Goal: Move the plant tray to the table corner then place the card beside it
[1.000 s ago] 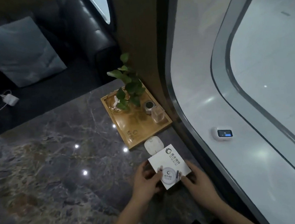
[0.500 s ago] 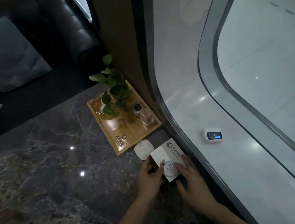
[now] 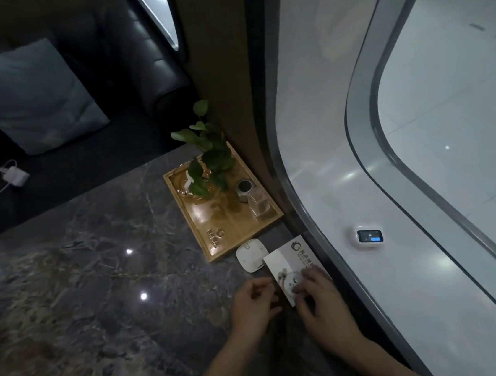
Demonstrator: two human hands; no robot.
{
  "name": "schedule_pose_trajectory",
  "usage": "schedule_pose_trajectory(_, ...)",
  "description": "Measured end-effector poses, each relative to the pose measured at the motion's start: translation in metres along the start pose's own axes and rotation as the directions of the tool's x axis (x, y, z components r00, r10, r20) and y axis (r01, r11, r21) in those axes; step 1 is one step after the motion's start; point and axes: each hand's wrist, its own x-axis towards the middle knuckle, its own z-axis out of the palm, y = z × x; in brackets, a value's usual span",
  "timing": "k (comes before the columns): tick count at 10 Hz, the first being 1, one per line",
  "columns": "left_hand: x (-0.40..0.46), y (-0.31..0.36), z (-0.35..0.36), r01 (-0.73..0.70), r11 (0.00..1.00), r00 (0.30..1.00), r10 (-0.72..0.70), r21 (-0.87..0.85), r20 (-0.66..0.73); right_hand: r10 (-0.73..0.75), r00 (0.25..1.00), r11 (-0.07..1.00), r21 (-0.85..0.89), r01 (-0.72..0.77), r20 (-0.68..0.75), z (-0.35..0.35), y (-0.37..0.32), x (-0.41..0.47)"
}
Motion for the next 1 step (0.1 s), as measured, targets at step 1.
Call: schedule_pose_trajectory(1,-0.0172,0.0198,-0.0237,-0.113,0.984,0.989,0.124,0.139,-0.076,-0.081,0.997,0.996,0.044,0.081,-0.002,-0.0029,-0.0294,0.0083)
